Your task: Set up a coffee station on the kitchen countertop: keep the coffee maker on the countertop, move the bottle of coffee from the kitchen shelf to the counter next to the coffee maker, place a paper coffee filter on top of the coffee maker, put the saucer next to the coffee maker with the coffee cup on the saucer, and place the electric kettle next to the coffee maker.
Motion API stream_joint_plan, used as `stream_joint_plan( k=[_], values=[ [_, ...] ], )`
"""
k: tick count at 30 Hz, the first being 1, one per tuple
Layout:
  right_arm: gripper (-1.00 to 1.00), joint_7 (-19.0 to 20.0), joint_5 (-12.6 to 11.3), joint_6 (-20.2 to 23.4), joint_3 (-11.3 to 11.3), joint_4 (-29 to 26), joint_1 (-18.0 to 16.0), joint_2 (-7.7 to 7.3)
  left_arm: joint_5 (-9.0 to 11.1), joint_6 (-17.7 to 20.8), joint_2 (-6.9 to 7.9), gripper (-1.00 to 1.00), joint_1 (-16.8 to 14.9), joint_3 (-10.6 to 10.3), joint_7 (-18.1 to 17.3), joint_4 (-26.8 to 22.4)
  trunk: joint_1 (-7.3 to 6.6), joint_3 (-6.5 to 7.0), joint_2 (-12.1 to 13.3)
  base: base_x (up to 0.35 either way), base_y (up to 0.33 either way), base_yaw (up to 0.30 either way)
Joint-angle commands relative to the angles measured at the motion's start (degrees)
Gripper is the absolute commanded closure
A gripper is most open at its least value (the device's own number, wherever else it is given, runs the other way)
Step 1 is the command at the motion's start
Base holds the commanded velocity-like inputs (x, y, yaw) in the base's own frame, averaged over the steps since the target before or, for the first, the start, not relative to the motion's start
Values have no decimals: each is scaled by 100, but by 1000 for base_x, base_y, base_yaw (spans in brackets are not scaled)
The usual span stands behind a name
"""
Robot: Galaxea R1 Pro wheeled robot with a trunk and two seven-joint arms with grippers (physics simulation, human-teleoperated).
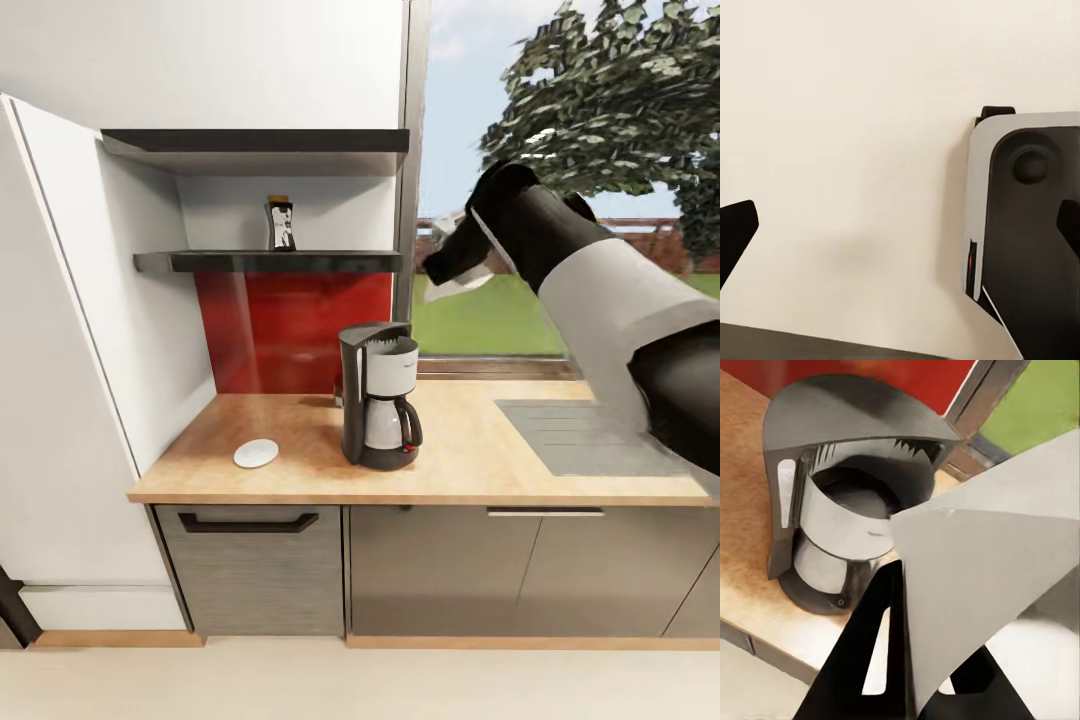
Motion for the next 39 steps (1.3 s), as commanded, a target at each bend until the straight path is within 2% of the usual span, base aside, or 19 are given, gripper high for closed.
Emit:
stream_joint_plan(
  k=[1, 3, 4, 6, 7, 9, 11, 17, 29, 39],
  values=[
    [100, 63, 43, 9, 24, 259, -174, -1, 11, -24, -2, -100, 15, -9, 2, 5, 2, -3, -3, 0, 0, 0],
    [100, 262, 68, 9, 81, 592, -374, -2, 6, -27, -6, -100, 39, -7, 2, 3, 2, -3, -3, 0, 0, 0],
    [100, 367, 96, 9, 181, 657, -409, -2, 6, -27, -7, -100, 43, -6, 2, 2, 2, -3, -3, 0, 0, 0],
    [100, 586, 169, 9, 535, 750, -446, 1, 5, -28, -8, -100, 47, -6, 2, 2, 2, -3, -3, 0, 0, 0],
    [100, 789, 198, 9, 836, 816, -459, 6, 4, -28, -8, -100, 48, -6, -1, 2, 2, -3, -3, 0, 0, 0],
    [100, 1177, 219, 9, 1212, 873, -468, 19, 4, -23, -14, -100, 50, -6, -3, 2, 2, -3, -3, 0, 0, 0],
    [100, 1347, 225, 9, 1340, 891, -470, 27, 4, -17, -16, -100, 50, -6, -7, 2, 2, -3, -3, 0, 0, 0],
    [100, 1462, 238, 9, 1524, 904, -473, 63, 4, 35, -9, -100, 50, -6, -3, 2, 2, -3, -3, 10, 0, 0],
    [100, 1465, 238, 9, 1544, 1032, -406, 73, 4, 50, 0, -100, 58, -6, 4, 10, 2, -3, -3, 276, 98, 0],
    [100, 1452, 243, 9, 1544, 1044, 26, 72, 6, 51, 0, -100, 59, -6, 11, 2, 2, -3, -3, 117, 83, 0]
  ],
)
